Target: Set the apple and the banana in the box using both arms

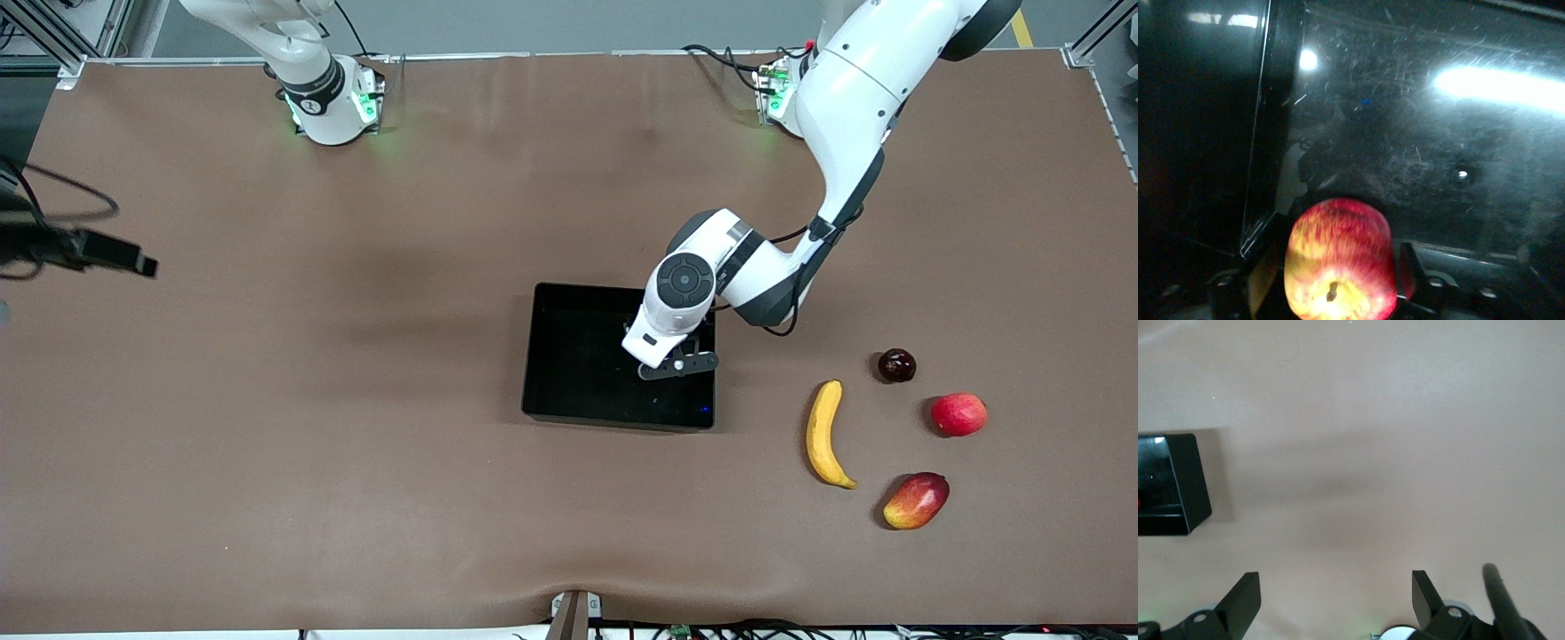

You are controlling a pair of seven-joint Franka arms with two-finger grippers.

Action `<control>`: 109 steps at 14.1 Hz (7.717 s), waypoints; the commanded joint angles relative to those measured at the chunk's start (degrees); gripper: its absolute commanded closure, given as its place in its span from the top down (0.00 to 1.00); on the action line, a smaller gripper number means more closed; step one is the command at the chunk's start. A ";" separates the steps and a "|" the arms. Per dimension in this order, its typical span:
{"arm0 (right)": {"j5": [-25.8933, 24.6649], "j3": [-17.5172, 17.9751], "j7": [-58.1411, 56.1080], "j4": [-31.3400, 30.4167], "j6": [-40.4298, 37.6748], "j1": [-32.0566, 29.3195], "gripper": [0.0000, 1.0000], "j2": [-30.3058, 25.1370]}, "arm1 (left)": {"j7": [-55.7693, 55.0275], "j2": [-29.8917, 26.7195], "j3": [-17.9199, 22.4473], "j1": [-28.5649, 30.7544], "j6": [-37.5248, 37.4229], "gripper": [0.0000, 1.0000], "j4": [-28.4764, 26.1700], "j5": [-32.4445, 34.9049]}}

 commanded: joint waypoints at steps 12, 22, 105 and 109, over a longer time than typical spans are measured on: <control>-7.56 1.52 -3.95 -16.16 8.17 -2.54 1.00 -13.77 | 33.30 -5.75 0.42 21.68 -2.68 1.00 4.58 1.16; -6.86 1.87 -9.11 -16.77 8.08 -1.84 1.00 -14.04 | 34.64 5.86 3.93 22.48 13.86 1.00 4.32 6.17; -7.65 2.40 -9.84 -16.25 7.12 -3.77 1.00 -13.77 | 34.47 -31.47 2.88 26.34 -32.55 1.00 13.91 -9.97; -7.65 2.40 -9.84 -16.25 7.12 -3.77 1.00 -13.77 | 34.73 -39.65 11.63 18.31 -32.20 1.00 5.92 -11.58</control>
